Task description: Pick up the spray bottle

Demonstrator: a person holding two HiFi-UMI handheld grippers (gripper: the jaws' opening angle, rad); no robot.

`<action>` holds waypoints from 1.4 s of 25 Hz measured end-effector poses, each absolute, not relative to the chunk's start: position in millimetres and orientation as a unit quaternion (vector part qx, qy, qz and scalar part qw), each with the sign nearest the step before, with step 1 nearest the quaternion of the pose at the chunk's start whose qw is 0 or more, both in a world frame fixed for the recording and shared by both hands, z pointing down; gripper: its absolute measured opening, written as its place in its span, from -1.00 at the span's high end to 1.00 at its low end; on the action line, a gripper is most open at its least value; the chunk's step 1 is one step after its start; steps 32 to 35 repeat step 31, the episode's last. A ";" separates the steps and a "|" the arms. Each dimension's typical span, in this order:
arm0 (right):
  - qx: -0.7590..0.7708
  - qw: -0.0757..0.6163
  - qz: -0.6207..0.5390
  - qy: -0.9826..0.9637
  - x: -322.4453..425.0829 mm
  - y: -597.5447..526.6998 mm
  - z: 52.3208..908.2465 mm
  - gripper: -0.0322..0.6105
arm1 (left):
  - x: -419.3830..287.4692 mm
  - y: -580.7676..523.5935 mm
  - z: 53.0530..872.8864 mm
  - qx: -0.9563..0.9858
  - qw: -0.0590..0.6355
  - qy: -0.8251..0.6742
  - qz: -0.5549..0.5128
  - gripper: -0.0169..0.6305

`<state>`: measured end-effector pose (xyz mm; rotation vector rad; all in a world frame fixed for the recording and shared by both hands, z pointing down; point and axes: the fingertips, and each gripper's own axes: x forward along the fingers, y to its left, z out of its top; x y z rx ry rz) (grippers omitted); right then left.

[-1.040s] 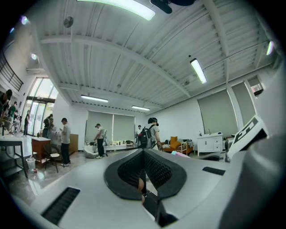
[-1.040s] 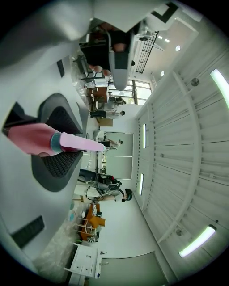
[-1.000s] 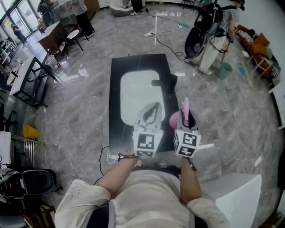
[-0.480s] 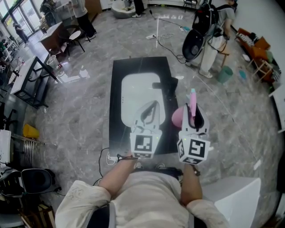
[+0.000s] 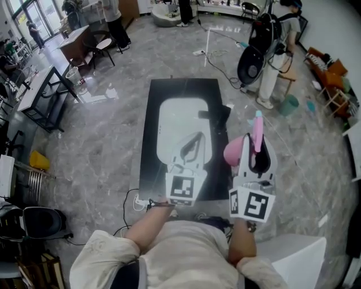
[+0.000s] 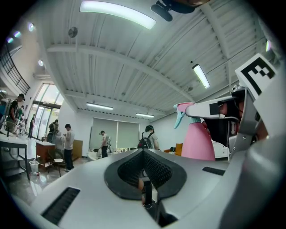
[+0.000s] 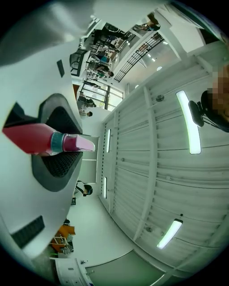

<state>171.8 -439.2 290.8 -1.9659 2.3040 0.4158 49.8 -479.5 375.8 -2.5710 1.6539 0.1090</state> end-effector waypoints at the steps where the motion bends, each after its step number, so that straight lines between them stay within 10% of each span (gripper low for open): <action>1: -0.642 0.042 0.135 0.754 170.7 -439.9 290.8 0.50 | 48.7 -479.6 373.9 -0.839 0.043 0.541 0.038 0.94; 35: -0.653 0.010 0.139 0.745 170.8 -452.2 301.7 0.51 | 48.2 -482.5 362.2 -0.840 0.029 0.540 0.057 0.94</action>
